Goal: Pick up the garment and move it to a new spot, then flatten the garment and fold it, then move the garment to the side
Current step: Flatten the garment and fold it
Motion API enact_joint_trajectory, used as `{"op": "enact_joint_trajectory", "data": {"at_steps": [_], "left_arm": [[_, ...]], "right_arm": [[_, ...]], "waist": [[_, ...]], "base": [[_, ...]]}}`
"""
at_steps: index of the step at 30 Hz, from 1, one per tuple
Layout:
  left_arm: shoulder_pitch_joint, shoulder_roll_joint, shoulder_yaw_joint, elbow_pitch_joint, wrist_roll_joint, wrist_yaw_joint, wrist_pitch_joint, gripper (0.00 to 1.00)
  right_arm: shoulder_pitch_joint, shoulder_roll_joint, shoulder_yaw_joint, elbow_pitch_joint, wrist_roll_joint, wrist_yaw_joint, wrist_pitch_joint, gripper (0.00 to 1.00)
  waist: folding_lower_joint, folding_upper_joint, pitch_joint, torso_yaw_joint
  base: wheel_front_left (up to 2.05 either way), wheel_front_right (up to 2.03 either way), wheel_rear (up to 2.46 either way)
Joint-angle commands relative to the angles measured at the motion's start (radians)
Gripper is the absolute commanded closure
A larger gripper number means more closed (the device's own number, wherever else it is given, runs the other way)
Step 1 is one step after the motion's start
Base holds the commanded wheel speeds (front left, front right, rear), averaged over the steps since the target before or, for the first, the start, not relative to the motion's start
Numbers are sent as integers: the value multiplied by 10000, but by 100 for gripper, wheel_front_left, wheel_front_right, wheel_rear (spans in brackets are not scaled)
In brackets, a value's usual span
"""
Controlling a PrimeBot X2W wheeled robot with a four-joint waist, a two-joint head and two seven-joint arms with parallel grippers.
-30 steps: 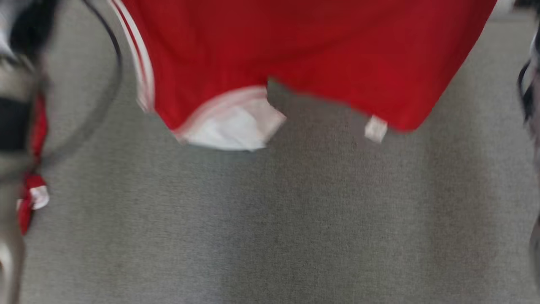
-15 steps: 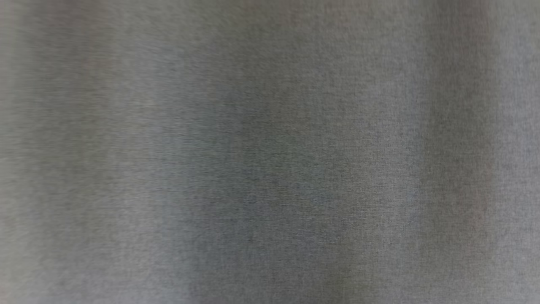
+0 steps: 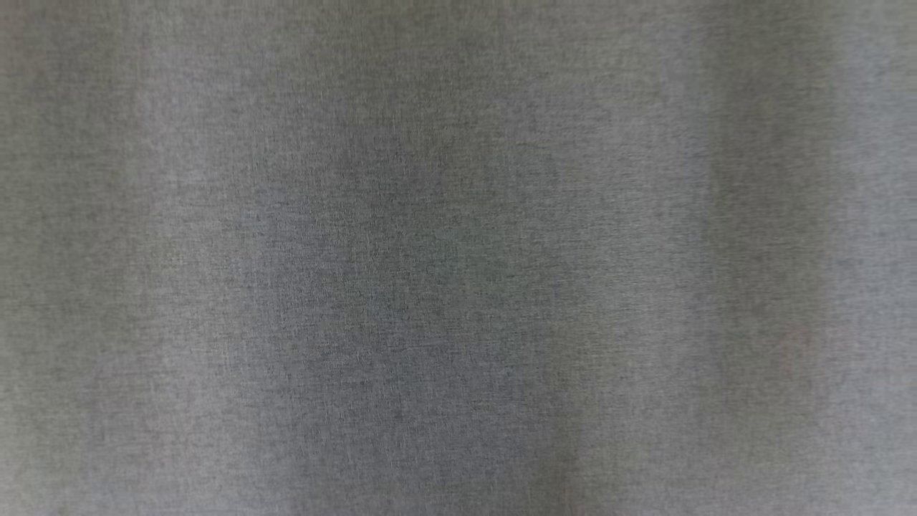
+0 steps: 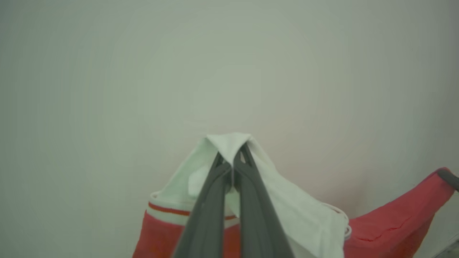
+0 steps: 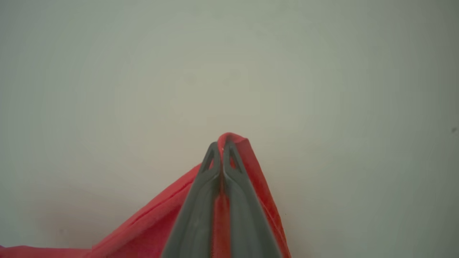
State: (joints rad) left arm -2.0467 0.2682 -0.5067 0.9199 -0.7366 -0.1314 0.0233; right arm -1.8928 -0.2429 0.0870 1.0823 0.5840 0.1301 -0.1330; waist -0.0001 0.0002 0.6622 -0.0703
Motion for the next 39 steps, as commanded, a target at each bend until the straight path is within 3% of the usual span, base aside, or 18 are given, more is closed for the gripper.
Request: {"op": "enact_joint_trajectory", "data": {"at_steps": [1,9,13,18,19,24,31,34,39], "left_arm": [[657,109,-153,-280,-418,23,-53,100],[4393,974,-848,-3205,-2368,23,-800,100],[6598,1486,-877,-4904,-2850,159,-1080,100],[9821,2075,-1021,-7595,-3274,1166,-1209,100],[9821,2075,-1021,-7595,-3274,1166,-1209,100],[12916,2291,-1307,-9902,-3560,2251,-1792,100],[16693,2084,-1403,-11043,-3966,3121,-2708,100],[18188,1722,-1020,-11044,-4018,3187,-2867,100],[20272,1040,160,-10645,-4058,2726,-2876,100]], "right_arm": [[665,-186,260,-267,339,15,-10,100],[4514,-864,1532,-2674,2838,15,47,100],[6811,-1375,1937,-4116,3972,15,-126,100],[9478,-1808,2448,-5692,4745,15,-254,100],[9478,-1808,2448,-5692,4745,15,-254,100],[11751,-2262,2701,-6774,4891,15,-523,100],[14837,-2720,2220,-7406,4844,15,-912,100],[15887,-2758,2091,-7300,4555,15,-1010,100],[17365,-2526,1747,-7074,4405,15,-1137,100]], "waist": [[1,-2,-465,128],[1,-2,-1943,317],[1,-2,-2698,449],[1,-2,-3313,343],[1,-2,-3313,343],[1,-2,-3795,320],[1,-2,-4432,700],[1,-2,-4744,793],[1,-2,-5277,1122]], "base": [[0,0,0],[0,0,0],[0,0,0],[0,0,0],[0,0,0],[0,0,0],[0,0,0],[0,0,0],[0,0,0]]}}
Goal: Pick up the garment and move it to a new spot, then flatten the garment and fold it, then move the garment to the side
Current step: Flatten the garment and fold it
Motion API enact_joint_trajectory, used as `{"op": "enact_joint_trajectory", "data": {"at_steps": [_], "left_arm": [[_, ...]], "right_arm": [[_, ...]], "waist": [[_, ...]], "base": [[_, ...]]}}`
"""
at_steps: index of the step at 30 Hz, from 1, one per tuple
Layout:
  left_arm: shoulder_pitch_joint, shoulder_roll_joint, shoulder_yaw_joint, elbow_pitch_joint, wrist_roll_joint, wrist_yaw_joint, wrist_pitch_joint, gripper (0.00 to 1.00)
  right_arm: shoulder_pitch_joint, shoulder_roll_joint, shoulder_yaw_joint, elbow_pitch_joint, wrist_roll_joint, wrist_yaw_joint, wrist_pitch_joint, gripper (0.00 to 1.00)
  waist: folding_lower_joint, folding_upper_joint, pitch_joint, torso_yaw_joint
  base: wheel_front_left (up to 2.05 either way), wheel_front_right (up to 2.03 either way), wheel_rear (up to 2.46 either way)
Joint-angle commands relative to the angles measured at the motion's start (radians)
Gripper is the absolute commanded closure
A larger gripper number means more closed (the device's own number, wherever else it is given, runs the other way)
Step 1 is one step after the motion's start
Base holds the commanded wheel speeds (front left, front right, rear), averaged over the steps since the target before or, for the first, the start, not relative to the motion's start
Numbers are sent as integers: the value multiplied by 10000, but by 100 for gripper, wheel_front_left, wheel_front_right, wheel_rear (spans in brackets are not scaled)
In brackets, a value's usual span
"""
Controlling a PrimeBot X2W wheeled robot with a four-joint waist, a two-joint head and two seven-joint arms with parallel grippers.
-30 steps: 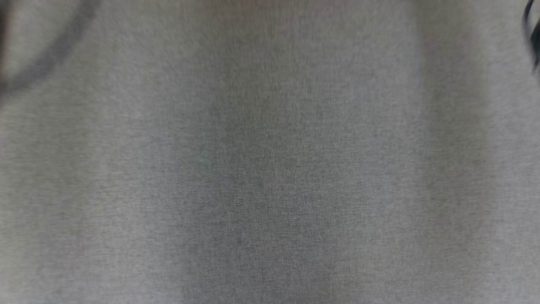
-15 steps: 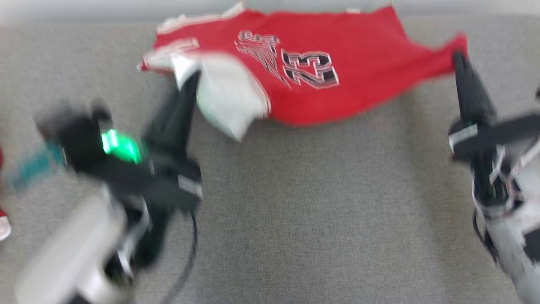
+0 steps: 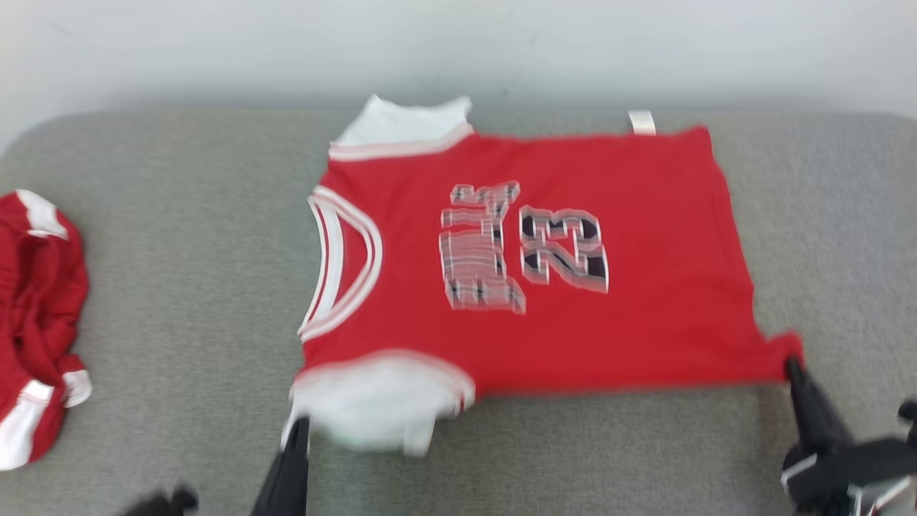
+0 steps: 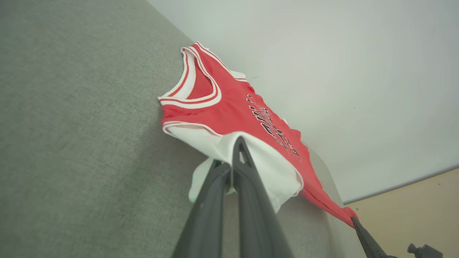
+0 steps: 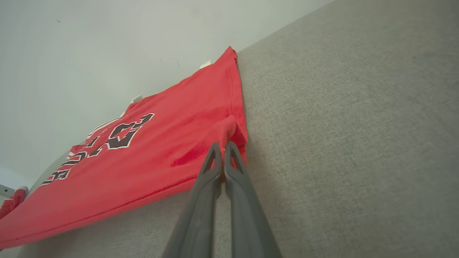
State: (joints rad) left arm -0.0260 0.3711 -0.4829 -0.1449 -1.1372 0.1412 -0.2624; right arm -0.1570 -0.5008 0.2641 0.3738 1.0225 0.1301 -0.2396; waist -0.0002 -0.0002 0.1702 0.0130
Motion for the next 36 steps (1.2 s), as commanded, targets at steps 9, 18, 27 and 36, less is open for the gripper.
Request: {"op": "enact_joint_trajectory", "data": {"at_steps": [9,18,27,36], "left_arm": [[2601,-658,660,1057,568,-485,-21,100],[2673,-594,799,1653,1114,-696,-22,100],[1249,-221,594,1324,1883,-686,498,100],[-1166,-182,441,3026,1998,-1042,1457,100]], "right_arm": [[2101,416,-509,476,-557,14,188,100],[3004,905,-1018,-156,-1161,14,974,100],[2392,1084,-1375,-974,-1494,14,1831,100],[717,1545,-1453,-109,-2263,14,2721,100]], "waist": [[2,2,-1201,566],[2,2,-1325,412],[2,2,-1151,197],[2,2,-918,-110]], "base": [[0,0,0],[0,0,0],[0,0,0],[0,0,0]]}}
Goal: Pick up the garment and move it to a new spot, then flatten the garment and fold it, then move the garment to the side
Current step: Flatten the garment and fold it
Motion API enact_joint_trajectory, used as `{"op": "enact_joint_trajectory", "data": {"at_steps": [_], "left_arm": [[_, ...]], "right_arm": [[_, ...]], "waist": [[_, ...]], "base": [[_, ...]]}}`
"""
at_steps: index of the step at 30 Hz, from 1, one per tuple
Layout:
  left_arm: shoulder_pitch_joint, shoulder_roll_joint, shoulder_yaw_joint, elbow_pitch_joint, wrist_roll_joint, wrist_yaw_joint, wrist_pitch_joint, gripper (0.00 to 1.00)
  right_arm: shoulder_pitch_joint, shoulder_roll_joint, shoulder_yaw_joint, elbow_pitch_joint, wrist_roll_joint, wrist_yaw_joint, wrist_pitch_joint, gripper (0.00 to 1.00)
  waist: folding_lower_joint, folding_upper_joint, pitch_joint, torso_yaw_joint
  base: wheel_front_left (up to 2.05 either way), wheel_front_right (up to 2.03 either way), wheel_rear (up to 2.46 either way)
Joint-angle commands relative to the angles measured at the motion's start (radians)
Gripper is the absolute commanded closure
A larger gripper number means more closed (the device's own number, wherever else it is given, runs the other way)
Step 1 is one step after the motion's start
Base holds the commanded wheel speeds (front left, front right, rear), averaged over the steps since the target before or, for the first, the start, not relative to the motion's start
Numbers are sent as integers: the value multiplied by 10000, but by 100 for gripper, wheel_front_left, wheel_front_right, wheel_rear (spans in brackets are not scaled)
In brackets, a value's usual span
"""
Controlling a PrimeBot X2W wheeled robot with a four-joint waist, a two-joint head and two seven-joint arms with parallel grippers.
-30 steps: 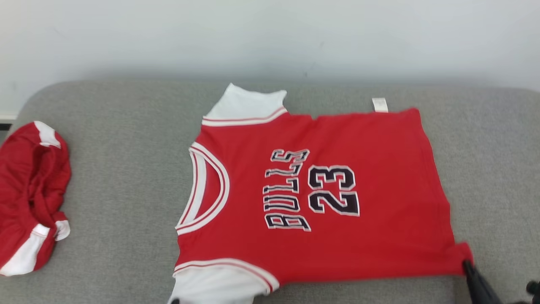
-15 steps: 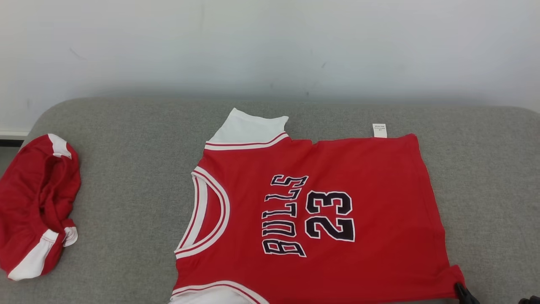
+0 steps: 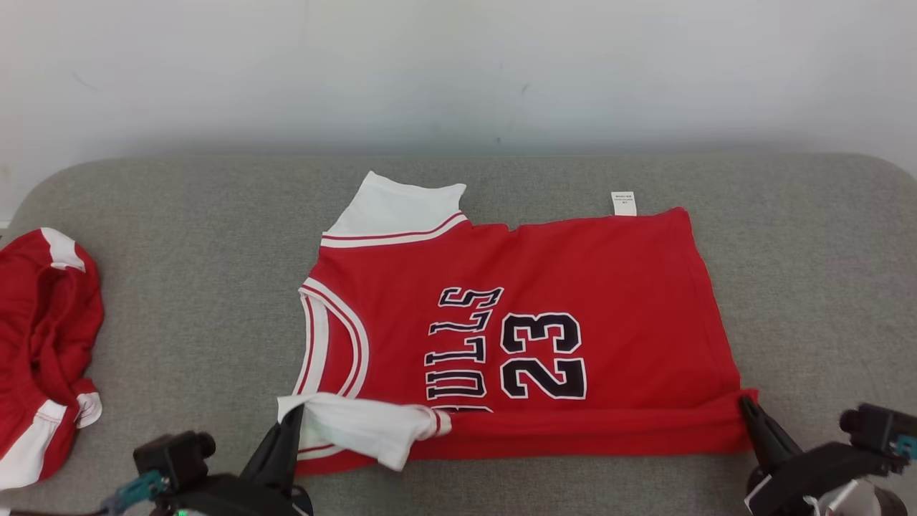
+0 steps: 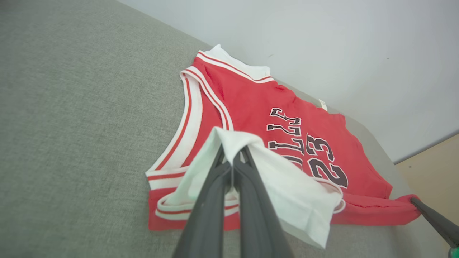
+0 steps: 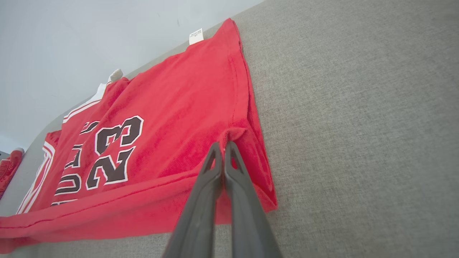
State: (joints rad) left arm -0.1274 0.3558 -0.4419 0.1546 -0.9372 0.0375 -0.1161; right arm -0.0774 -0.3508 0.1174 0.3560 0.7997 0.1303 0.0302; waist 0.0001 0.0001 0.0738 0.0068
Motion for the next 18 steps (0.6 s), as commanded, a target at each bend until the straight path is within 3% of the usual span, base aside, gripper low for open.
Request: {"op": "enact_joint_trajectory", "data": {"at_steps": [1,9,15,16,17,18], "left_arm": [[-372,-46,-18,334,28,-57,82,100],[-1957,-424,-423,2833,431,-627,113,100],[-2659,-818,-607,4288,590,-1052,-386,100],[-2746,-856,-629,4508,658,-1076,-518,100],[-2844,-875,-704,4689,780,-1125,-658,63],[-2914,-935,-733,4802,850,-1161,-826,0]], "right_arm": [[-300,92,77,247,-124,12,73,100],[-1916,485,448,1986,-561,12,-271,100],[-2618,324,1108,2890,-1244,12,-1233,100],[-2678,441,1145,3008,-1212,12,-1446,65],[-2707,551,1204,3069,-1158,12,-1613,24],[-2741,582,1253,3160,-1130,12,-1794,0]], "waist": [[-1,-1,66,-74],[-1,-1,215,-161],[-1,-1,220,-148],[-1,-1,194,-150],[-1,-1,151,-154],[-1,-1,110,-151]], "base": [[0,0,0],[0,0,0],[0,0,0],[0,0,0],[0,0,0],[0,0,0]]}}
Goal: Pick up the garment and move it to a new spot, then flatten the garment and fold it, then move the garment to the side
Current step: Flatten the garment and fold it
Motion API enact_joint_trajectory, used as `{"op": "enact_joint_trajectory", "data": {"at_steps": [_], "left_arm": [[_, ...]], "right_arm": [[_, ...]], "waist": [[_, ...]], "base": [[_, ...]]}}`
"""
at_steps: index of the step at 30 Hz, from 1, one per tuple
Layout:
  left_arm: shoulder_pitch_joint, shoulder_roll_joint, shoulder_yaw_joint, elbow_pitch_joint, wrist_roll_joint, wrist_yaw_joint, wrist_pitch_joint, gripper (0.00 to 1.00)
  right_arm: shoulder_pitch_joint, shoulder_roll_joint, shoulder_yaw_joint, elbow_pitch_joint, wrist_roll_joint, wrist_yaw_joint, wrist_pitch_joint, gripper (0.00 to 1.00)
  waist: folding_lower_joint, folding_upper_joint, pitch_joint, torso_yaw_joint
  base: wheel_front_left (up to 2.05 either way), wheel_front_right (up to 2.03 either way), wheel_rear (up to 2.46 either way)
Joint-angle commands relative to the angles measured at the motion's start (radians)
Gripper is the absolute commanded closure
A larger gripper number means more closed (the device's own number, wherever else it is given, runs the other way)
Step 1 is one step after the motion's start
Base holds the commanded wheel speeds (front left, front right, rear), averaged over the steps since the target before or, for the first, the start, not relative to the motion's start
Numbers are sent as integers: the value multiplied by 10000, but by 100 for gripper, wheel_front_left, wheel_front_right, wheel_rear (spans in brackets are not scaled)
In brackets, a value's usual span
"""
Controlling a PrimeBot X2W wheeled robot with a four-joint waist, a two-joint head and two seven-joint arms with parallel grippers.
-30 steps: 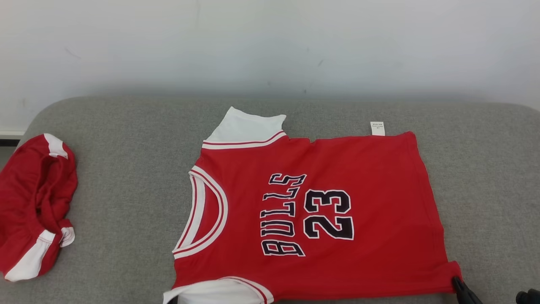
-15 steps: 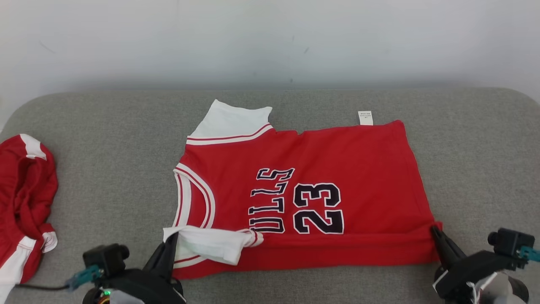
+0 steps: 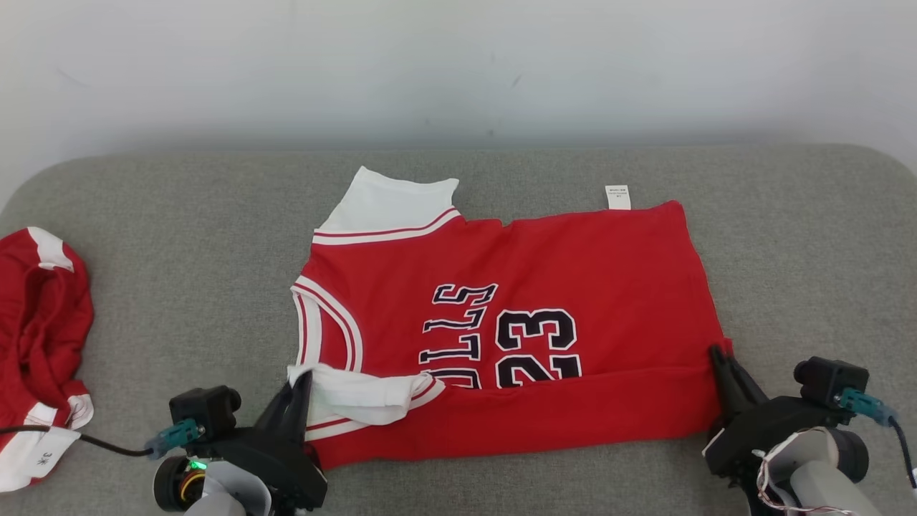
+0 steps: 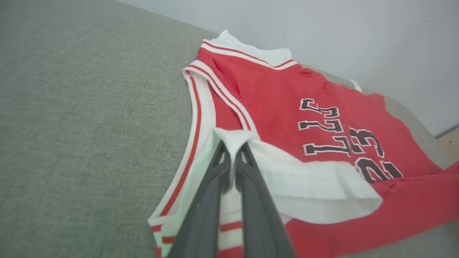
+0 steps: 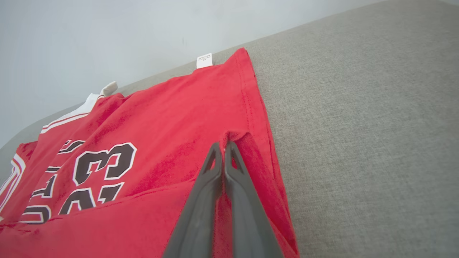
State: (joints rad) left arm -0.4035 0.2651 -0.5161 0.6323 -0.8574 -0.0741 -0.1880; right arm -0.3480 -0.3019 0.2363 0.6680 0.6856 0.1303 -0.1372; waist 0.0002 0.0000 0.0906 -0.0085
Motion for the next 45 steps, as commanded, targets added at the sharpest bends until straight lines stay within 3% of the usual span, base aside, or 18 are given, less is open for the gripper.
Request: {"op": "enact_joint_trajectory", "data": {"at_steps": [1,6,11,17,29,35,36,37,38,39,45], "left_arm": [[-177,-100,66,126,89,-41,-284,0],[387,-184,510,-75,312,-70,-734,0],[1735,-132,1338,-1327,785,234,-765,0],[3095,-249,1620,-2185,1175,433,-766,0],[2600,-550,1473,-958,2233,405,-767,0],[2007,-805,1275,93,2452,122,-761,0],[1890,-869,1304,283,2408,67,-762,53],[1836,-915,1303,459,2359,17,-763,84],[1760,-943,1305,620,2370,-47,-764,100],[1696,-980,1343,707,2369,-71,-765,100],[1833,-1160,1474,1063,2401,-314,-767,100]], "right_arm": [[-48,31,108,100,-18,12,-317,0],[442,-240,287,45,-277,12,-1041,0],[1308,-508,24,-504,-502,12,-1255,0],[2100,-598,-446,-947,-1120,12,-1288,0],[1549,-102,-463,45,-2331,12,-1236,0],[1083,72,-322,857,-2551,12,-1243,0],[1033,106,-308,962,-2569,12,-1246,19],[1003,148,-282,1086,-2564,12,-1246,51],[968,195,-255,1195,-2553,12,-1237,89],[935,230,-249,1279,-2517,12,-1237,100],[1105,351,-322,1377,-2245,12,-1282,100]], "waist": [[-2,0,-119,14],[-2,0,-405,79],[-2,0,-475,182],[-2,0,-377,304],[-2,0,-76,416],[-2,0,1,347],[-2,0,4,333],[-2,0,-1,316],[-2,0,-17,301],[-2,0,-45,289],[-2,0,-367,216]], "base": [[0,0,0],[0,0,0],[0,0,0],[0,0,0],[0,0,0],[0,0,0],[0,0,0],[0,0,0],[0,0,0],[0,0,0],[0,0,0]]}}
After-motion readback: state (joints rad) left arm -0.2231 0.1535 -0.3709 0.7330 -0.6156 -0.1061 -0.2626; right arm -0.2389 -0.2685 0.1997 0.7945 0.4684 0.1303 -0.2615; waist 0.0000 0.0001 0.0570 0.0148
